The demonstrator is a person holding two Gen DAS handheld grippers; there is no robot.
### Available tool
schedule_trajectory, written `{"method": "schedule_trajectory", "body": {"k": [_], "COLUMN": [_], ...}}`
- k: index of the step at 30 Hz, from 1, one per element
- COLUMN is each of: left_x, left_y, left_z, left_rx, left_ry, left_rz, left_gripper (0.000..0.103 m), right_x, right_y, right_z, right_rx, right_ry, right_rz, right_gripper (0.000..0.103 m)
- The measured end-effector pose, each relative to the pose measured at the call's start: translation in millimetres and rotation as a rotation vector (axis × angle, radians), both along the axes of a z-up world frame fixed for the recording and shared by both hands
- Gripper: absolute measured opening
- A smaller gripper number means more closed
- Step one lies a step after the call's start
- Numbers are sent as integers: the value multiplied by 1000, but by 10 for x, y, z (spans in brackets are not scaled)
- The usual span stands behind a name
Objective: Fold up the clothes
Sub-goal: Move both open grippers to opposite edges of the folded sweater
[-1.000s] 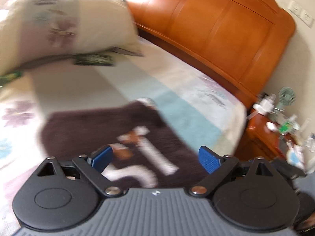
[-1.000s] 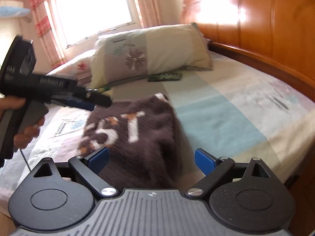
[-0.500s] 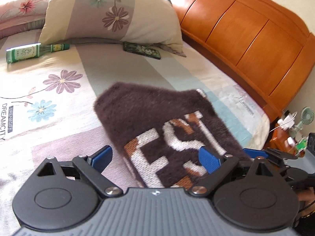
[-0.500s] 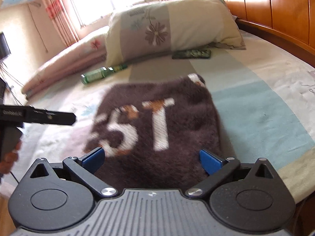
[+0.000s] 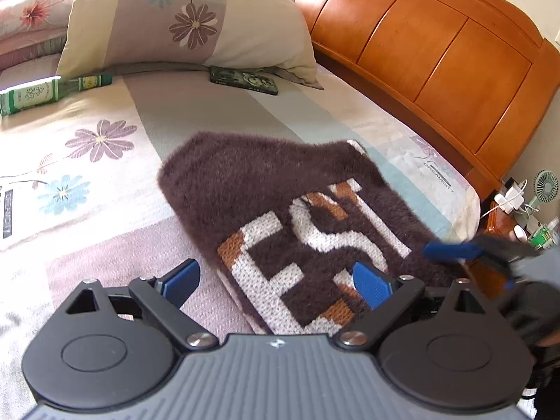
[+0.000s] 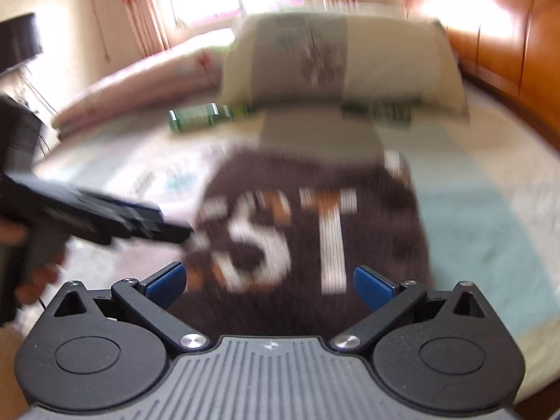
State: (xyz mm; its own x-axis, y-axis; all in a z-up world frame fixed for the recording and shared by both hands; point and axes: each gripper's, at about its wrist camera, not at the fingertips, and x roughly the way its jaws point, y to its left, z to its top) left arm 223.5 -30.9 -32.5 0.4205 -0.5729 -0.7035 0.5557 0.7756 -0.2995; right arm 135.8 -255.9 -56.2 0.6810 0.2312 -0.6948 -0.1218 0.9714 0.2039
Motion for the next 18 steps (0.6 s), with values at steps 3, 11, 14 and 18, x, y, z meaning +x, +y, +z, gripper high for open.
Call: {"method": "schedule_trajectory", "body": {"k": [3, 11, 14, 18], "left_x": [-3, -49, -82, -105], "left_y": [4, -64, -88, -94], "left_z": [-12, 44, 60, 59], "left_rx": [3, -19, -12, -4], "left_ry": [0, -6, -8, -9], "left_rz": [-1, -15, -26, -36], "left_gripper": [94, 94, 94, 94], "right_x": [-63, -49, 16, -35], "right_y": [-56, -10, -128, -200], "right_z": [-101, 214, 71, 125], "right_rx": [-14, -65, -23, 36], "right_ry": [3, -62, 3, -25], "right_rz": [5, -10, -54, -61], "right_gripper": [103, 103, 103, 103]}}
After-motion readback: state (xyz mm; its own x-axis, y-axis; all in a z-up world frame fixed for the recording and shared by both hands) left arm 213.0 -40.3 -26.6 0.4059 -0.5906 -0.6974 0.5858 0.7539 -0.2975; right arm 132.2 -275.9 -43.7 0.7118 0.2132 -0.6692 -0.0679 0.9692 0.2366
